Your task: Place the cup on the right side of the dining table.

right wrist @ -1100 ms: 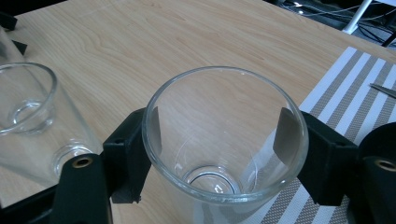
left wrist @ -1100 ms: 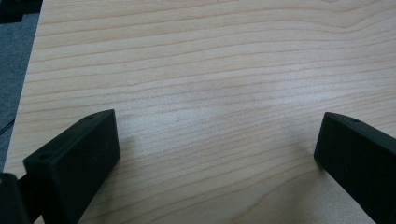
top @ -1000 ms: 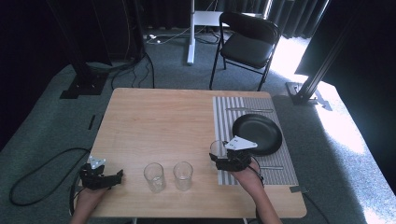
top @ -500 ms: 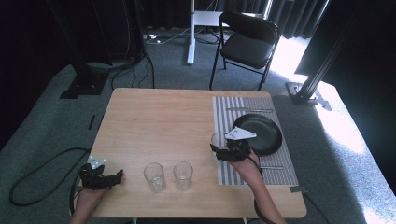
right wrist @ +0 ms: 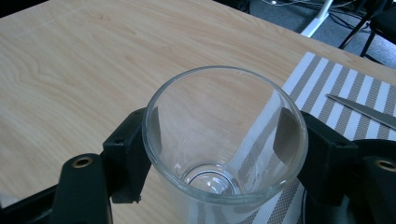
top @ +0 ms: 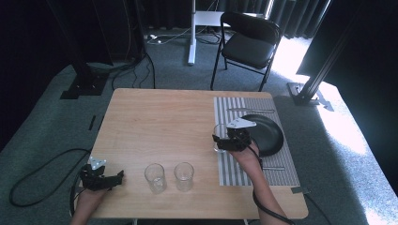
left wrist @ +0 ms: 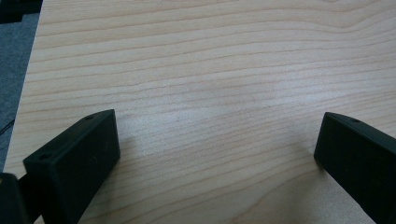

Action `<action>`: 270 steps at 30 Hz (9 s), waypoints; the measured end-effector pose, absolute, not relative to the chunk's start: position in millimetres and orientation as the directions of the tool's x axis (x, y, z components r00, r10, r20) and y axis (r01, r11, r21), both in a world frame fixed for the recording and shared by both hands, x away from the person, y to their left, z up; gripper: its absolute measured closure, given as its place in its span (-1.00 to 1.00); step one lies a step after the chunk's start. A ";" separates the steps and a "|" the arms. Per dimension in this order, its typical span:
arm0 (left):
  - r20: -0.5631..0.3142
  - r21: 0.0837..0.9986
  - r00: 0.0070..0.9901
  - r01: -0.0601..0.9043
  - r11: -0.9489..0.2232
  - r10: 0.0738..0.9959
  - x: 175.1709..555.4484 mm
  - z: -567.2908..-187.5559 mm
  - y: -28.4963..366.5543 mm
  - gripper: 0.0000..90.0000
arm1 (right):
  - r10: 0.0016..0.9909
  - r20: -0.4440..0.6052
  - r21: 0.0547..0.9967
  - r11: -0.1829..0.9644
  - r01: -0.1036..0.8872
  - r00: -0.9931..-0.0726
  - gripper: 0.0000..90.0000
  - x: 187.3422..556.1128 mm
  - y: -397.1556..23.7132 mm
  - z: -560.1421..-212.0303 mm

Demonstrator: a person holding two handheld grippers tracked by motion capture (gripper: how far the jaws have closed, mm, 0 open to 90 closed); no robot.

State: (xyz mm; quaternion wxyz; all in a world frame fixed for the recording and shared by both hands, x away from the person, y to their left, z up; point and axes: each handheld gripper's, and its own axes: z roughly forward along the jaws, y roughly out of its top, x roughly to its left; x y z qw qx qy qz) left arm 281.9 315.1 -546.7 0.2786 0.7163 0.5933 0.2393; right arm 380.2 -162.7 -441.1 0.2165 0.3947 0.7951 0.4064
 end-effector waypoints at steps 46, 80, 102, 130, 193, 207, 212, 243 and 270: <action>0.013 0.683 0.169 0.718 -0.132 0.986 281.2 -546.7 314.4 -0.99 | 0.916 -0.049 0.804 0.273 0.529 -0.399 -0.38 475.8 -169.7 -438.3; 0.011 0.685 0.145 0.720 -0.113 0.989 280.5 -546.8 315.1 -0.99 | 0.944 -0.046 0.762 0.245 0.599 -0.328 -0.38 535.3 -180.5 -465.7; 0.012 0.684 0.136 0.721 -0.107 0.991 279.9 -546.7 315.4 -0.99 | 0.955 0.019 0.762 0.178 0.623 -0.295 -0.43 541.2 -185.6 -469.9; 0.013 0.683 0.137 0.722 -0.109 0.990 279.6 -546.6 315.6 -0.99 | 0.950 0.095 0.747 0.129 0.652 -0.296 -0.65 502.6 -201.5 -476.7; 0.012 0.684 0.144 0.721 -0.113 0.990 280.8 -546.7 316.2 -0.99 | 0.963 0.114 0.800 0.056 0.597 -0.244 -0.73 368.1 -260.3 -491.2; 0.012 0.684 0.144 0.721 -0.113 0.989 280.8 -546.7 316.2 -0.99 | 0.968 0.114 0.801 0.044 0.597 -0.223 -0.73 339.0 -276.7 -502.1; 0.011 0.684 0.143 0.721 -0.112 0.990 280.8 -546.6 316.1 -0.99 | 0.970 0.108 0.801 0.045 0.597 -0.218 -0.73 333.1 -279.4 -504.0; 0.011 0.684 0.143 0.721 -0.111 0.990 280.8 -546.6 316.0 -0.99 | 0.977 0.099 0.749 0.051 0.661 -0.187 -0.73 278.7 -313.3 -538.9; 0.010 0.684 0.143 0.721 -0.111 0.990 280.8 -546.6 316.1 -0.99 | 0.994 0.019 0.726 0.059 0.685 -0.106 -0.73 263.2 -341.6 -550.8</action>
